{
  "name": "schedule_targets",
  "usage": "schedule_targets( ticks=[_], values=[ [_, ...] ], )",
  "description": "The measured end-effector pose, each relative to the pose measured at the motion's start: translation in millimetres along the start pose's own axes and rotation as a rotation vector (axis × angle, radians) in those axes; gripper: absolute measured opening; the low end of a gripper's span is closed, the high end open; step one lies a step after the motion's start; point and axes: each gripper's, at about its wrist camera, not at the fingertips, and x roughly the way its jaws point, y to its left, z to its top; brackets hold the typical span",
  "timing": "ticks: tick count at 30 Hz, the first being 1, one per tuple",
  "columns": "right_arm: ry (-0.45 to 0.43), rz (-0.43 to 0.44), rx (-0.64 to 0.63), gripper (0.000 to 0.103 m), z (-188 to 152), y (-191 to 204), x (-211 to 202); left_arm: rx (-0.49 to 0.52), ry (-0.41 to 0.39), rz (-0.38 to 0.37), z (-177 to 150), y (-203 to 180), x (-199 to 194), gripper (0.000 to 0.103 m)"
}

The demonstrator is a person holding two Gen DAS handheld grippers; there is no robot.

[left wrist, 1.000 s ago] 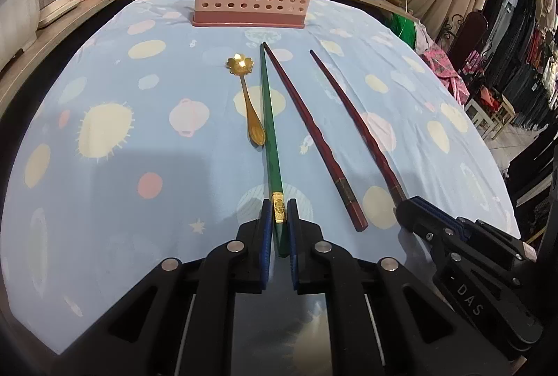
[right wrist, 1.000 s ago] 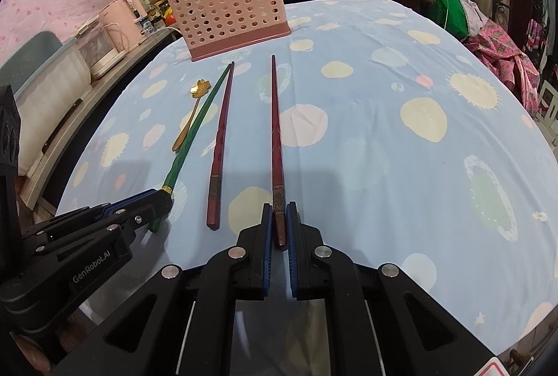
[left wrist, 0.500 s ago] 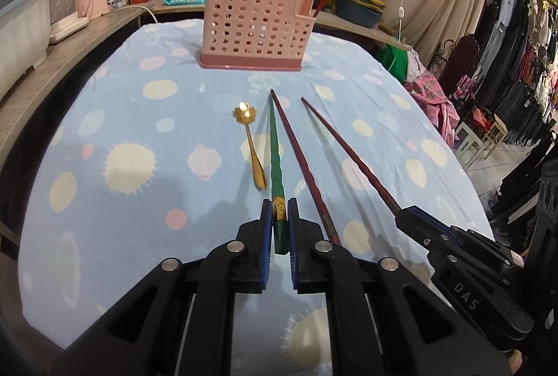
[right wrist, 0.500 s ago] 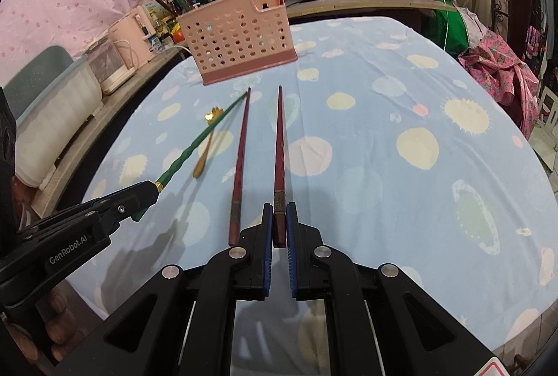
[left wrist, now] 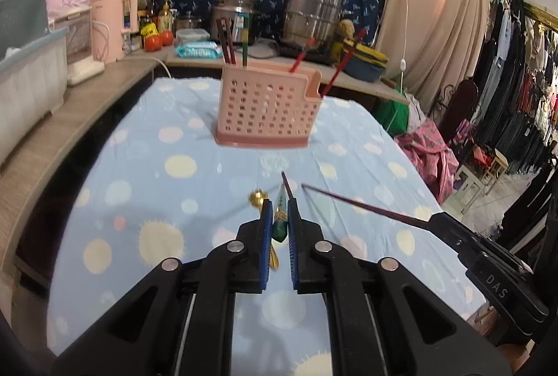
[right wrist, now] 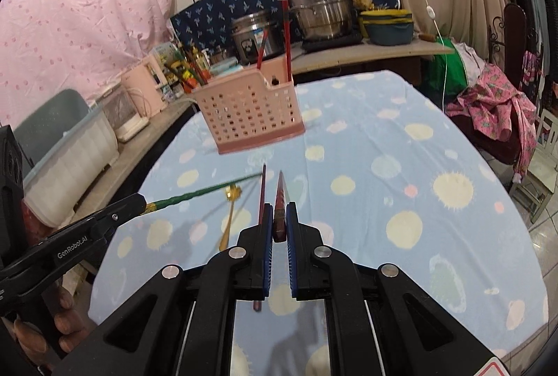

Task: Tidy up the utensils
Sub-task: 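Lift both chopsticks and carry them toward the pink basket, then insert the chopsticks into the pink basket and open both grippers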

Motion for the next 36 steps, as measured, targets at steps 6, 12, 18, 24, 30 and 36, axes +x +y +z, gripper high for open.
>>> schedule_targets(
  ticks=[6,12,18,24,30,36],
  values=[
    [-0.075,0.012,-0.007,0.007,30.6,2.7,-3.7,0.007,-0.091,0.011,35.8,-1.6,-5.8,0.008],
    [-0.129,0.027,0.000,0.007,61.5,1.6,-1.2,0.016,-0.144,0.014,63.9,-4.7,-3.0,0.008],
    [-0.178,0.041,0.020,0.007,100.9,-6.1,4.8,-0.002,-0.185,-0.012,101.5,-5.0,5.8,0.007],
    [-0.233,0.068,0.034,0.007,139.7,-8.9,7.8,0.004,-0.239,-0.025,137.1,-6.8,5.0,0.007],
    [-0.285,0.089,0.034,0.007,177.8,-1.4,17.6,0.007,-0.318,-0.023,180.0,-5.4,2.7,0.007],
    [-0.365,0.089,0.028,0.007,221.9,12.5,29.9,0.009,-0.412,-0.009,227.0,-4.4,3.7,0.007]
  ],
)
